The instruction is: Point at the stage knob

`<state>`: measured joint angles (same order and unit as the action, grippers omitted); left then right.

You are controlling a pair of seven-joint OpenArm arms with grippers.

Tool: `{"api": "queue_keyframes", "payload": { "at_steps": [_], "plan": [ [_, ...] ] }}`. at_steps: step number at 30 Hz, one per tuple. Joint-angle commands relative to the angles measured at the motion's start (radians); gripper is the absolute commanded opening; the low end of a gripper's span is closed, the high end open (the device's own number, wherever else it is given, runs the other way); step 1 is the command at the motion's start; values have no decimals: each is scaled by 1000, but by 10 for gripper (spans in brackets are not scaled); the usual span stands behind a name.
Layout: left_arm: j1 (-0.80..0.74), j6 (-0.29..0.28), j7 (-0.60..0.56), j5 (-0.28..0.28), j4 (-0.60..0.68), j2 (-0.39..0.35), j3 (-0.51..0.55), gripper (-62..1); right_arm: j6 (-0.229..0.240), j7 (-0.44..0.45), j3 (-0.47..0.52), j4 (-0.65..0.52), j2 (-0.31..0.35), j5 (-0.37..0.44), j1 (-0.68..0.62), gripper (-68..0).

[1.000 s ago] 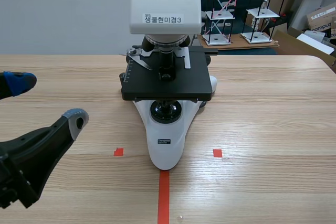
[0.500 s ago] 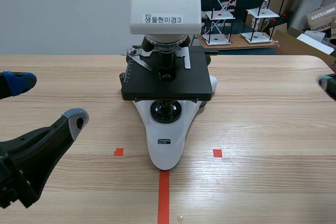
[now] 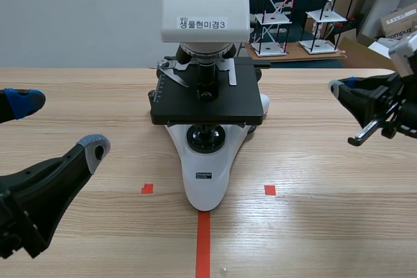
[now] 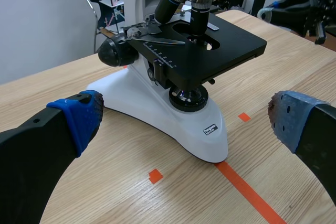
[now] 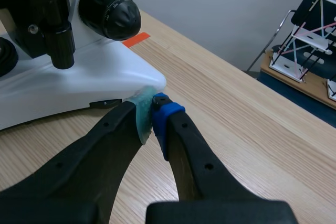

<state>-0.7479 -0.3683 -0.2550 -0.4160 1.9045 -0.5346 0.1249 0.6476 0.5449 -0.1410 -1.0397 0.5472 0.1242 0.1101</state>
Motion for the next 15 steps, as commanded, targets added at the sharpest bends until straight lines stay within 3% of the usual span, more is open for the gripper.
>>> {"api": "queue_keyframes", "payload": {
  "at_steps": [1, 6, 15],
  "plan": [
    [3, -1, -10, -7, 10, 0, 0, 14, 0, 31, -7, 13, 1, -4, 32, -669],
    [3, -1, -11, -7, 10, 0, 0, 14, -4, 88, -45, 77, -40, -54, 90, -669],
    [3, -1, -11, -7, 10, 0, 0, 14, -45, 95, -93, 121, -109, -77, 153, -669]
  ]
}}
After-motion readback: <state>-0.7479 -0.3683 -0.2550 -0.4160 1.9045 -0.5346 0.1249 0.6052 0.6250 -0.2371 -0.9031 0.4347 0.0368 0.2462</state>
